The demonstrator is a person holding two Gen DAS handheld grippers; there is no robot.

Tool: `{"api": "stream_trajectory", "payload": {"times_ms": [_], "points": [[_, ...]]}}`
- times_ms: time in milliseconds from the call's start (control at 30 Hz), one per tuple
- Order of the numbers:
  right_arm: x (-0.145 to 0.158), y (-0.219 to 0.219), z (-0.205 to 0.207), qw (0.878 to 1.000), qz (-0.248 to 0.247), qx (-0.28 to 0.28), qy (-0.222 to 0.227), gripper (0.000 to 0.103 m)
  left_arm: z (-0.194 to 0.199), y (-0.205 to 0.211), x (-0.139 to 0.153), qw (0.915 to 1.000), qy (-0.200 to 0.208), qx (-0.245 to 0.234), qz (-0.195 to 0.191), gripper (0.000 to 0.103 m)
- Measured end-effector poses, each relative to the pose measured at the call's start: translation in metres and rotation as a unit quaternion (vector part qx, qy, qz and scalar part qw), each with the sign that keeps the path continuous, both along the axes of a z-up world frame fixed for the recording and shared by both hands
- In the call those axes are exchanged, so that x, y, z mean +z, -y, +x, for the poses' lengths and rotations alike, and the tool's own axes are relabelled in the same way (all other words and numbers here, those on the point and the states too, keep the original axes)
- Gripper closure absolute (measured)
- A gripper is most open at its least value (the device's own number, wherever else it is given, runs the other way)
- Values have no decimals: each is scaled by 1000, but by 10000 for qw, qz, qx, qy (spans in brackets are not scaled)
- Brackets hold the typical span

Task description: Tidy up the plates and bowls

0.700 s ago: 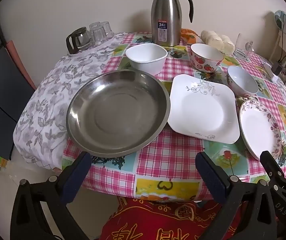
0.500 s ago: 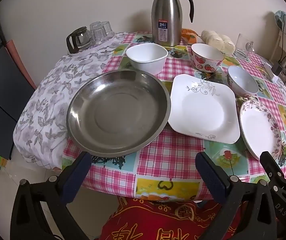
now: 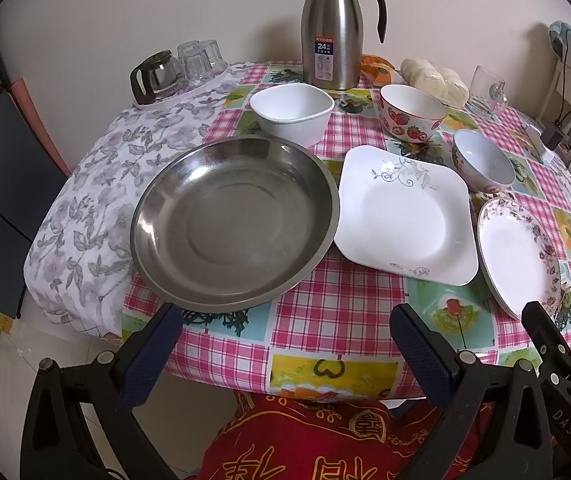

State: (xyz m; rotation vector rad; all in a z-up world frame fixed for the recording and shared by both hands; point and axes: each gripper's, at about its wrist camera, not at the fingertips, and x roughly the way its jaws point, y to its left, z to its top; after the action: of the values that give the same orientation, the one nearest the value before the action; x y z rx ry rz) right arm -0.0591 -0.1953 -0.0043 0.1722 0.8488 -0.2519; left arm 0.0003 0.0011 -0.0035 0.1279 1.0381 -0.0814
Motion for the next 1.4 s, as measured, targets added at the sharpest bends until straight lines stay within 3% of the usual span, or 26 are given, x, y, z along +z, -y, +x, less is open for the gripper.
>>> {"api": "stream_trajectory", "payload": {"times_ms": [1400], "points": [[0,-1,-1,10000,-6,-10,19,0,2,-5,-2,9999,-81,48,-87,0]]}}
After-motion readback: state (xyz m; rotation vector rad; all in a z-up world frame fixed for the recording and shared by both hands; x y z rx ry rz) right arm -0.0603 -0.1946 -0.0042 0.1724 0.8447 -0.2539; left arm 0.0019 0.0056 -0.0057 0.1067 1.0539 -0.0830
